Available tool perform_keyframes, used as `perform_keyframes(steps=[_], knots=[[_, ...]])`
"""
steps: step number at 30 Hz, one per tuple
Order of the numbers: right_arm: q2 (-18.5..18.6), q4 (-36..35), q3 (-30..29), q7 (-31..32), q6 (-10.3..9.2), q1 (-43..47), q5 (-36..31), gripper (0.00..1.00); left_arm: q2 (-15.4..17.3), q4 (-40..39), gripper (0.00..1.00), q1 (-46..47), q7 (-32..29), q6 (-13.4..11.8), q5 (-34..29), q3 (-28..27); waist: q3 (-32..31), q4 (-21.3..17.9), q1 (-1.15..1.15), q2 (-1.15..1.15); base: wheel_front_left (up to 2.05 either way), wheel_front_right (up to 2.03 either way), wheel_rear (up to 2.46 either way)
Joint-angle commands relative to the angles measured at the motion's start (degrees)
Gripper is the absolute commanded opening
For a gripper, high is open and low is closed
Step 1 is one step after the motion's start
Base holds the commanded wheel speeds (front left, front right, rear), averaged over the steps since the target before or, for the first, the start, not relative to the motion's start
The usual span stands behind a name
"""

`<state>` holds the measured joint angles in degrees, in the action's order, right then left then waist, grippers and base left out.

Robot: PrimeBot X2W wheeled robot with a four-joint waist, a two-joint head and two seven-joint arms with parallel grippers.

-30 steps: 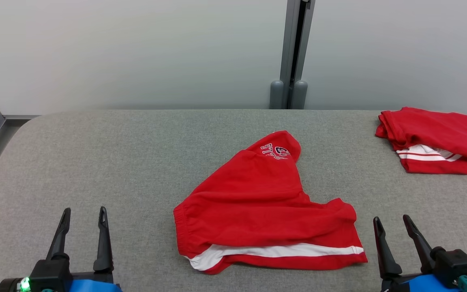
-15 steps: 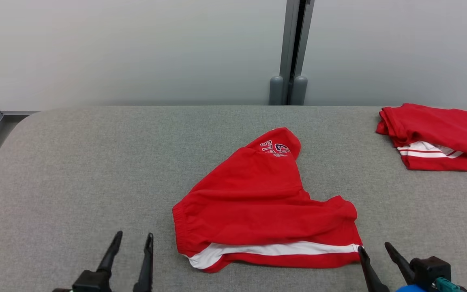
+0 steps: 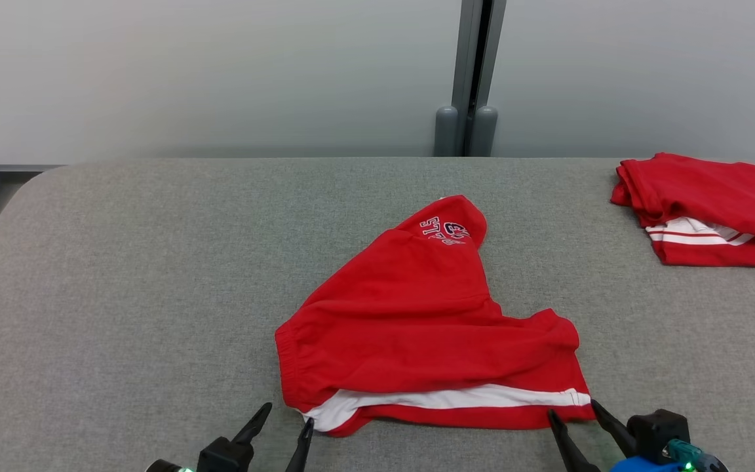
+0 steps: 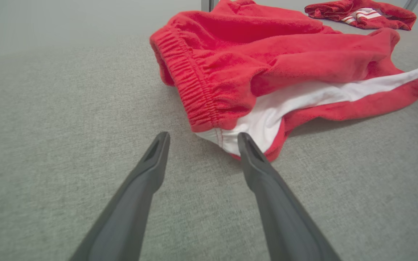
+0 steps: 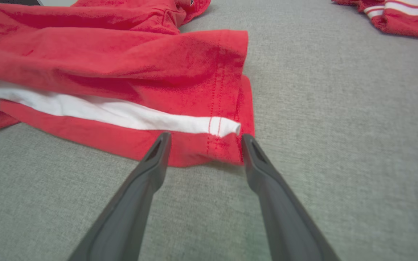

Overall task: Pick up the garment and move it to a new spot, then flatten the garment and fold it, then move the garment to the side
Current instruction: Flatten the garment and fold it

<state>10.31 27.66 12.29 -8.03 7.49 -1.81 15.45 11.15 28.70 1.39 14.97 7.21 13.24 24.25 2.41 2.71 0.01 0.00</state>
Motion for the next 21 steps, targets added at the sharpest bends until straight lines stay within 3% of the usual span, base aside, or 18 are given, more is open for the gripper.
perform_keyframes(steps=[1, 10, 21], knots=[[0.56, 0.74, 0.99, -0.44, 0.00, -1.29, 0.47, 1.00, 0.87, 1.10, 1.00, 2.18, 0.16, 0.33, 1.15, 2.31, 0.15, -0.01, -0.01, 0.00, 0.00, 0.00, 0.00], [1.82, 4.29, 7.02, 0.38, 0.00, -5.98, 3.52, 1.00, 3.33, 6.30, 1.00, 9.00, 0.21, 0.24, 6.00, 12.06, 1.04, -0.72, -0.01, 0.00, 0.00, 0.00, 0.00], [1.68, 9.84, 13.52, -0.95, 0.00, -12.28, 12.51, 1.00, 4.36, 10.41, 1.00, 14.99, 0.27, 0.25, 10.60, 20.12, 2.36, -1.75, -0.01, 0.00, 0.00, 0.00, 0.00]])
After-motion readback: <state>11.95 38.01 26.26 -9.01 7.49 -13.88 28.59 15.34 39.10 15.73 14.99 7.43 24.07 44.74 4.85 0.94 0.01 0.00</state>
